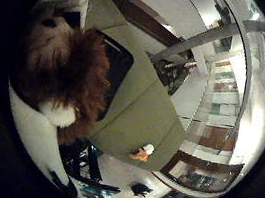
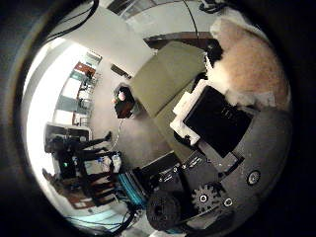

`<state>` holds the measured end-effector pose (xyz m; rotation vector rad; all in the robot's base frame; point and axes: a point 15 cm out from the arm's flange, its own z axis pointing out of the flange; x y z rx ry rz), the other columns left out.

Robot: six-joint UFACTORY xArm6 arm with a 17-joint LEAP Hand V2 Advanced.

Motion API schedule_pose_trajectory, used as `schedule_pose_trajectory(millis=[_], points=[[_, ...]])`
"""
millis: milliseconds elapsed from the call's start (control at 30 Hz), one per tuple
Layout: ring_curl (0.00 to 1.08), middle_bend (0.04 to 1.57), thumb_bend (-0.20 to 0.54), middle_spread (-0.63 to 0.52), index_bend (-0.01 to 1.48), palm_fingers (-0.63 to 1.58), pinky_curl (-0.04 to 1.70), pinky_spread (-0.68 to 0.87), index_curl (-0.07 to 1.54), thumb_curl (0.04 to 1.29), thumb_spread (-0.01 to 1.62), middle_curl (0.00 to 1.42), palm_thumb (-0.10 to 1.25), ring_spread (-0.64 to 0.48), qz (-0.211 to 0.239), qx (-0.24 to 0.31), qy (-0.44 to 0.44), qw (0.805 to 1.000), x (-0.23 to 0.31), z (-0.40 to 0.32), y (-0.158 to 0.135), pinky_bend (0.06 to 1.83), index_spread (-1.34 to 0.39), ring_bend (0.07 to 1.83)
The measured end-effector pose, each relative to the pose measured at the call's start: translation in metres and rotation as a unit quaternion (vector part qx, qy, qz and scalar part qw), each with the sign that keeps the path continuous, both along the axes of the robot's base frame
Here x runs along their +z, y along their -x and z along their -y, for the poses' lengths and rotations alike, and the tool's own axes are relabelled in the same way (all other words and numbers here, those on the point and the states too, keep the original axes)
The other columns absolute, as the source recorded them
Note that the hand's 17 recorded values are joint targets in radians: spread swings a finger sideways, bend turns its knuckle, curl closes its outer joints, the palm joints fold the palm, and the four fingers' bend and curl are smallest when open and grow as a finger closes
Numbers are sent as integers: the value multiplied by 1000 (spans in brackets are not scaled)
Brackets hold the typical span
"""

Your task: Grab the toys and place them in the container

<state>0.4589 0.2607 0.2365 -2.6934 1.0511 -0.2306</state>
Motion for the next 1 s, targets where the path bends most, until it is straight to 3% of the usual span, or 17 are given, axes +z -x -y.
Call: schedule_pose_trajectory(millis=[233,367,533,733,867,1000], points=[[612,1152,-49,-151,704,990,759,-285,837,809,642,661,796,-210,10,-6,1,1000,-7,20,7,1326,-333,1339],[574,1014,-35,-175,452,842,659,-379,823,733,758,650,747,-215,11,-6,5,1000,-8,34,1,1247,-388,1306],[535,941,-26,-184,291,720,598,-363,795,636,941,645,706,-228,10,-6,8,1000,-8,39,0,1144,-415,1235],[491,798,-34,-189,250,432,570,-120,715,492,1087,606,599,-206,11,0,9,1000,-8,38,0,1078,-435,1126],[434,675,-34,-151,245,223,555,93,639,412,1089,552,522,-140,3,2,13,1000,-11,39,4,1090,-429,961],[372,551,-29,-109,249,178,506,262,562,366,1081,485,492,-70,-3,7,18,1000,-13,42,6,1070,-426,854]])
